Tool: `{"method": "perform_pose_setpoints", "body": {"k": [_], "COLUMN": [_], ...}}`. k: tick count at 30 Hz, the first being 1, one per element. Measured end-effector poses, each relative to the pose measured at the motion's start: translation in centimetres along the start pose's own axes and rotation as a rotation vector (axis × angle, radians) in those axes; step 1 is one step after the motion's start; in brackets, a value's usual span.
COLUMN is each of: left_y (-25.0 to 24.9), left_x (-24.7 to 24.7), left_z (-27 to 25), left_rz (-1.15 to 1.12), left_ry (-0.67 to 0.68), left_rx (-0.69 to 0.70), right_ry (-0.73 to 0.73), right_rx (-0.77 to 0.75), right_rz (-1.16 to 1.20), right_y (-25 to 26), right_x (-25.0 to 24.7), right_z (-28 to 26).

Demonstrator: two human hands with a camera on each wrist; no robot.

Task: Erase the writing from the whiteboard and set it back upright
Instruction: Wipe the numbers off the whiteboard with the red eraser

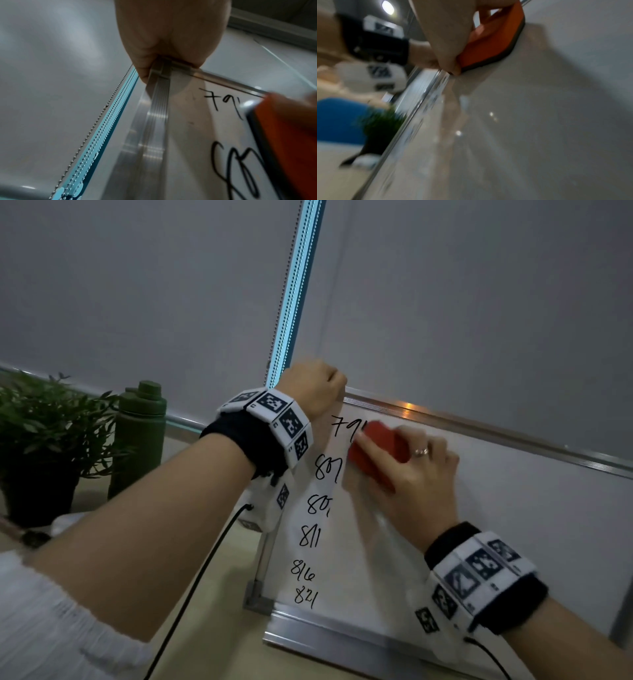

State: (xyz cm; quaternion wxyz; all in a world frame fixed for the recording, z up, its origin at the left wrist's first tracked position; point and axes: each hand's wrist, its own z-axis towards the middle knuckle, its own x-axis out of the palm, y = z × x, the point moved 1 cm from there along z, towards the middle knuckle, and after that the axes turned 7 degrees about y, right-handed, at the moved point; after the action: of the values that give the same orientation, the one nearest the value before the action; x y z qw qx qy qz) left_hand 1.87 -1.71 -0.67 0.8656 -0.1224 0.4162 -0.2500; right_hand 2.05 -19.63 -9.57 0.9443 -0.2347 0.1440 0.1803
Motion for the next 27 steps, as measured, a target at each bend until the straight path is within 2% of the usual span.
{"method": "perform_pose_setpoints", "body": {"k": [2, 5, 8, 10, 13, 16, 18, 23, 25, 27], "left_y": [0.2, 0.2, 0.4, 0.3, 0.2, 0.4, 0.5, 0.3, 0.3, 0.4], "left_x": [0.1, 0.1, 0.1, 0.1, 0.2, 0.2, 0.2, 0.2, 0.2, 0.2], "left_z": [0.1, 0.2, 0.0, 0.0, 0.0, 0.2, 0.2, 0.1, 0.1, 0.1], "left_rz": [0.005, 0.002, -0.024, -0.029, -0.021, -0.046, -0.048, 0.001, -0.004, -0.026], "left_ry": [-0.002, -0.014, -0.026, -0.021, -0.036, -0.048, -0.048, -0.032, -0.033, -0.042], "left_rx": [0.003, 0.012, 0.016, 0.026, 0.023, 0.035, 0.043, 0.048, 0.046, 0.05], "right_ry": [0.053, 0.233, 0.286, 0.205, 0.02, 0.003, 0.012, 0.108, 0.097, 0.053], "right_rx": [-0.165, -0.423, -0.495, -0.45, -0.204, -0.026, -0.052, -0.319, -0.295, -0.167], "right_rz": [0.02, -0.022, -0.037, -0.044, -0.07, -0.067, -0.054, -0.111, -0.111, -0.052], "right_y": [1.7, 3.6, 3.6, 2.7, 0.5, -0.5, 0.1, -0.2, -0.7, -1.0], "right_x": [0.9, 1.9, 2.2, 1.4, -0.1, -0.8, -0.4, -0.7, -1.1, -1.3], "right_z": [-3.3, -8.9, -10.0, -7.2, -1.2, 2.3, 1.7, 0.3, 1.6, 2.8]}}
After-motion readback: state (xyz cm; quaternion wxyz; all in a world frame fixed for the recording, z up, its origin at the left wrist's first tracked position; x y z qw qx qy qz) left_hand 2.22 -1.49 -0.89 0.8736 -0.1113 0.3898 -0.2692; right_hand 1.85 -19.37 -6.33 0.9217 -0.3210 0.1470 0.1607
